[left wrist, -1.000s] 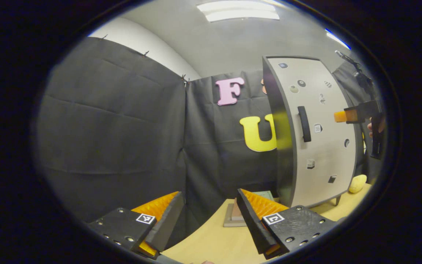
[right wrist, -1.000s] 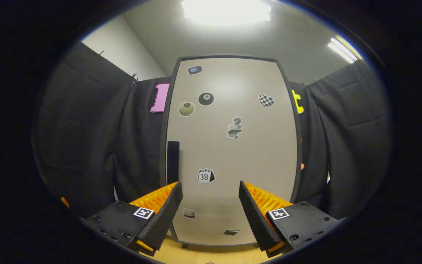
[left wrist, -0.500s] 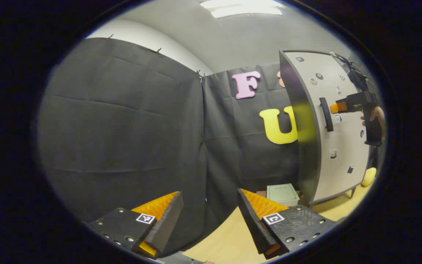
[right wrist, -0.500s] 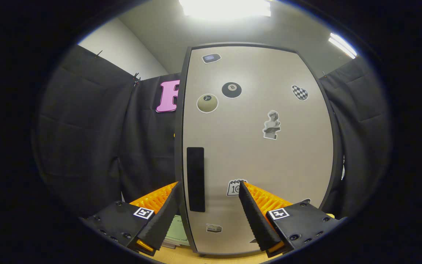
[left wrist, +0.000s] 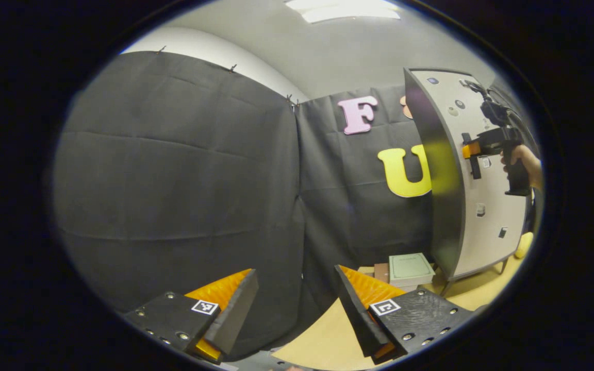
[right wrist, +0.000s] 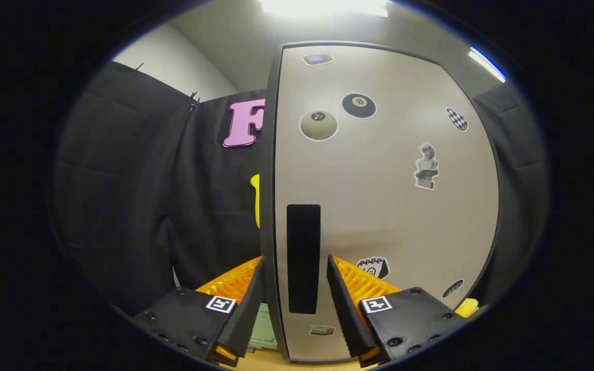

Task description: Open the cabinet door with the right hand, grasp the bottle in the cabinet with the left hand and place it on the coaster, then close the cabinet door with the right hand.

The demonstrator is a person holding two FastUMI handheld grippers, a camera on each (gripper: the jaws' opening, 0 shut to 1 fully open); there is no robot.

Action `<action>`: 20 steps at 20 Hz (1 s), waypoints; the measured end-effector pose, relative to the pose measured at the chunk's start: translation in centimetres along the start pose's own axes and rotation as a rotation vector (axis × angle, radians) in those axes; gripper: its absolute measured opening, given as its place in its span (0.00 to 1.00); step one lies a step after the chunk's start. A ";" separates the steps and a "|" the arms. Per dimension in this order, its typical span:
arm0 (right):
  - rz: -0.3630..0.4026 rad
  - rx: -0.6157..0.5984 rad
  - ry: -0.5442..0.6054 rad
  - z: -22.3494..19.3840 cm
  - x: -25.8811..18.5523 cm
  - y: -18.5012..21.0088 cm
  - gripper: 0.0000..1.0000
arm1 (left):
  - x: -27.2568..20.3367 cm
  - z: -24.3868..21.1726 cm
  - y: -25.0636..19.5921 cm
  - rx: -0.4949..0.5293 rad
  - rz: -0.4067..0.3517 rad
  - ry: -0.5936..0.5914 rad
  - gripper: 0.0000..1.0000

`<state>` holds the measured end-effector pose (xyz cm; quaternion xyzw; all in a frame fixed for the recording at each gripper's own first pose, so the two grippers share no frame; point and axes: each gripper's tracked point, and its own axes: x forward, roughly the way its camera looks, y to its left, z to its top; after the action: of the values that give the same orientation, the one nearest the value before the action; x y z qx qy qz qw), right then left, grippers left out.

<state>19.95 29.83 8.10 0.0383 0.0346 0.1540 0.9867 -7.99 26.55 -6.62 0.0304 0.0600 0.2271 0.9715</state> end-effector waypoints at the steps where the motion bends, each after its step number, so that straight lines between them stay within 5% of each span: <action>1: -0.013 -0.010 0.016 -0.3 0.3 -0.1 0.68 | 0.0 0.0 0.0 0.000 0.003 -0.001 0.90; 4: -0.040 -0.028 0.082 -1.7 1.1 -0.3 0.67 | -0.2 -0.2 0.0 -0.015 0.007 0.001 0.87; 5: -0.084 -0.043 0.095 -1.7 0.7 -1.1 0.57 | -0.2 -0.2 0.0 -0.018 0.007 0.002 0.87; 10: -0.055 -0.008 0.126 -2.1 0.8 -0.8 0.16 | -0.4 -0.2 -0.3 -0.033 -0.008 -0.002 0.87; 20: 0.153 0.061 0.170 -1.6 -4.1 -0.9 0.17 | -1.7 1.7 -2.3 -0.046 -0.166 -0.048 0.87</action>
<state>16.16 27.79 6.65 0.0579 0.1196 0.2306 0.9639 -8.27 23.67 -4.94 0.0084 0.0338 0.1464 0.9886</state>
